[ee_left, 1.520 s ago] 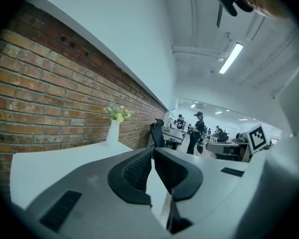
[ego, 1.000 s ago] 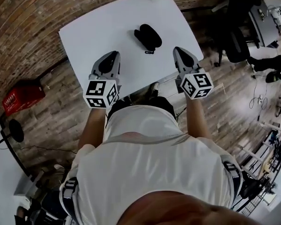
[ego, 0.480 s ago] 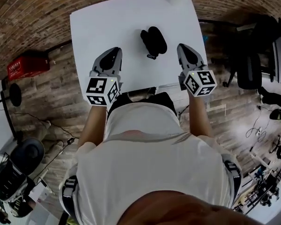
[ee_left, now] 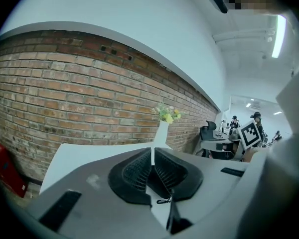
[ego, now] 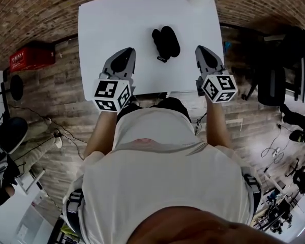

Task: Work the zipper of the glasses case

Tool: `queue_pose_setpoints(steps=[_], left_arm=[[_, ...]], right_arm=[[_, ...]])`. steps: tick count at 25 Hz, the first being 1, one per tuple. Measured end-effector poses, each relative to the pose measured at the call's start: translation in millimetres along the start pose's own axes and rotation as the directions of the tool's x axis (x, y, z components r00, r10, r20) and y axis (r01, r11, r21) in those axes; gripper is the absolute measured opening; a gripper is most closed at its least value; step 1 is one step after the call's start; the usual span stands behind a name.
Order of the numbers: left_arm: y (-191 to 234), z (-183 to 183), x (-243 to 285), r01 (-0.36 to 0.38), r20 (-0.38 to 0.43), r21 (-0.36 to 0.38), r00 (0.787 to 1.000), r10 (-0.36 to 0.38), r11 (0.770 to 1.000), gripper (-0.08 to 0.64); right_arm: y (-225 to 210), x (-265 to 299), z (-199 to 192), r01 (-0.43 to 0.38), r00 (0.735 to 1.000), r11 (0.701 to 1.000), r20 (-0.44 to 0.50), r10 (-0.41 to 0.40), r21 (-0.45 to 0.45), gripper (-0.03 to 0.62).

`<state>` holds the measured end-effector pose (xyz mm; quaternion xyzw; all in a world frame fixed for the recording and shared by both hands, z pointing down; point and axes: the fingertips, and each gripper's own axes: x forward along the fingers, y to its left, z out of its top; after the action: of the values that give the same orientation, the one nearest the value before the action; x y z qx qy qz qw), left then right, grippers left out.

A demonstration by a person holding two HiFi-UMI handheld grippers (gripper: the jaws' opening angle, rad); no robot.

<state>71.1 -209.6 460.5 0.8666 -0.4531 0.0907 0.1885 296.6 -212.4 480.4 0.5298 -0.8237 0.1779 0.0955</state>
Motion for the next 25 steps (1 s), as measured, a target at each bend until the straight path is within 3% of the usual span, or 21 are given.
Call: queue_pose_setpoints(steps=[4, 7, 14, 17, 21, 25], left_arm=[[10, -6, -7, 0.008, -0.014, -0.015, 1.0, -0.008, 1.0, 0.029], [17, -5, -8, 0.02, -0.013, -0.017, 1.0, -0.02, 1.0, 0.029], [28, -9, -17, 0.038, -0.025, -0.024, 0.999, -0.039, 0.999, 0.029], [28, -10, -17, 0.051, -0.027, -0.022, 0.998, -0.052, 0.998, 0.029], [24, -14, -16, 0.071, -0.04, -0.02, 0.997, -0.071, 0.997, 0.029], [25, -22, -17, 0.075, -0.072, -0.031, 0.994, -0.077, 0.997, 0.029]], right_arm=[[15, 5, -8, 0.008, 0.999, 1.0, -0.033, -0.008, -0.013, 0.054], [26, 13, -13, -0.002, 0.998, 1.0, -0.063, 0.0, -0.029, 0.127], [45, 27, -23, -0.002, 0.993, 0.998, -0.12, -0.006, -0.063, 0.427], [49, 32, -34, 0.004, 0.987, 0.997, -0.162, -0.017, -0.081, 0.517], [50, 46, -69, 0.009, 0.965, 0.997, -0.261, -0.03, -0.08, 0.559], [46, 69, -117, 0.01, 0.924, 0.997, -0.38, -0.038, -0.074, 0.574]])
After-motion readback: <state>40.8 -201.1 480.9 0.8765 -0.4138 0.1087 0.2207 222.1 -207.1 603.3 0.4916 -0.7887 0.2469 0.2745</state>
